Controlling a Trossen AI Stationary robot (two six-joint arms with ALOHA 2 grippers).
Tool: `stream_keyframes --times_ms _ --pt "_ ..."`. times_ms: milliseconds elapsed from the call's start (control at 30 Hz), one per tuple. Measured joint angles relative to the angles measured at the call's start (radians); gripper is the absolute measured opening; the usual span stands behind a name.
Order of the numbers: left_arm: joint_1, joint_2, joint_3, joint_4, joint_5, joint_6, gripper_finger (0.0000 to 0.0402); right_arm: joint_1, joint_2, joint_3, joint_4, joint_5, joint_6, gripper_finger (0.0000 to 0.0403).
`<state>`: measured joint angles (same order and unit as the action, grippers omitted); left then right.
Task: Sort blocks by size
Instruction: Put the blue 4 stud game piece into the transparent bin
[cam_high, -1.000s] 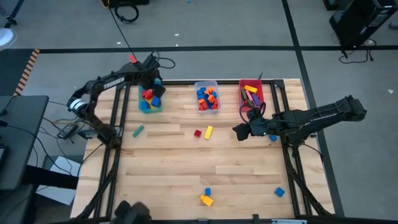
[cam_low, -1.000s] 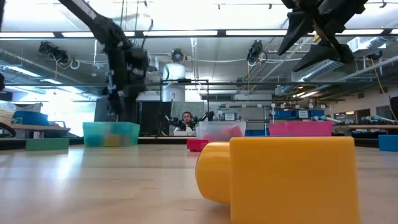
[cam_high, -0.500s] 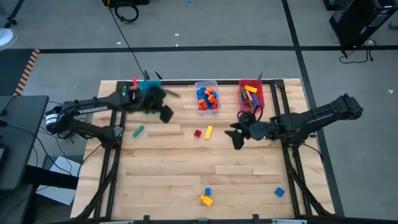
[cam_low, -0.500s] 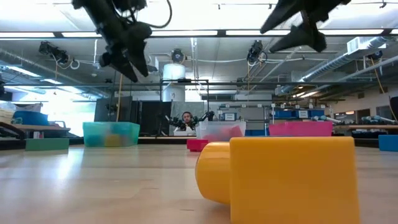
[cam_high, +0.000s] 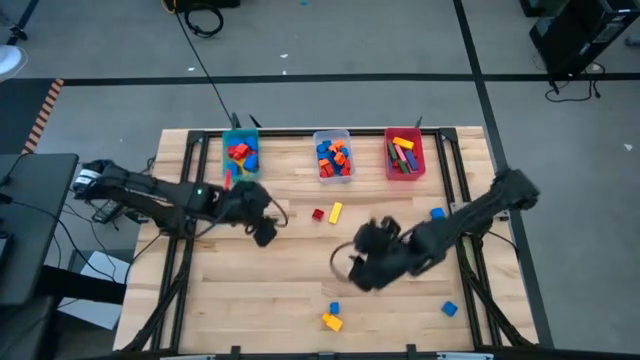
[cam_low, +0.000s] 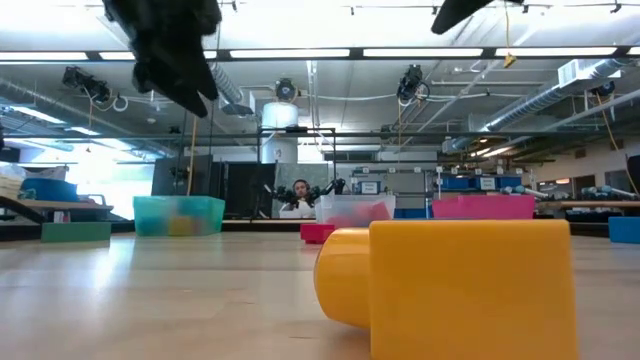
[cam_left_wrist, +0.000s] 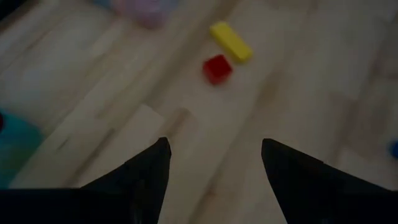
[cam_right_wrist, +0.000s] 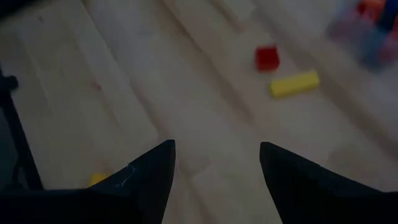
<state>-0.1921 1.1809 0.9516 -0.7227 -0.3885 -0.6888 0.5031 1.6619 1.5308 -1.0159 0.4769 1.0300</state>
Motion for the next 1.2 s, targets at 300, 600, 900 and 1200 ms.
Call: stream_keyframes --times_ms 300,600,900,1200 --pt "-0.249 0.005 0.0 -0.002 -0.006 -0.117 0.0259 0.073 0.334 0.284 -0.132 -0.158 0.415 0.0248" --pt "-0.425 0.005 0.0 -0.001 -0.062 -0.221 0.0259 0.072 0.573 0.528 -0.345 -0.251 0.708 0.0248" --pt "-0.471 0.005 0.0 0.0 -0.088 -0.265 0.0259 0.074 0.733 0.672 -0.356 -0.289 0.784 0.0248" --pt "-0.471 0.011 0.0 0.0 -0.091 -0.266 0.0259 0.075 0.802 0.682 -0.298 -0.31 0.804 0.025"
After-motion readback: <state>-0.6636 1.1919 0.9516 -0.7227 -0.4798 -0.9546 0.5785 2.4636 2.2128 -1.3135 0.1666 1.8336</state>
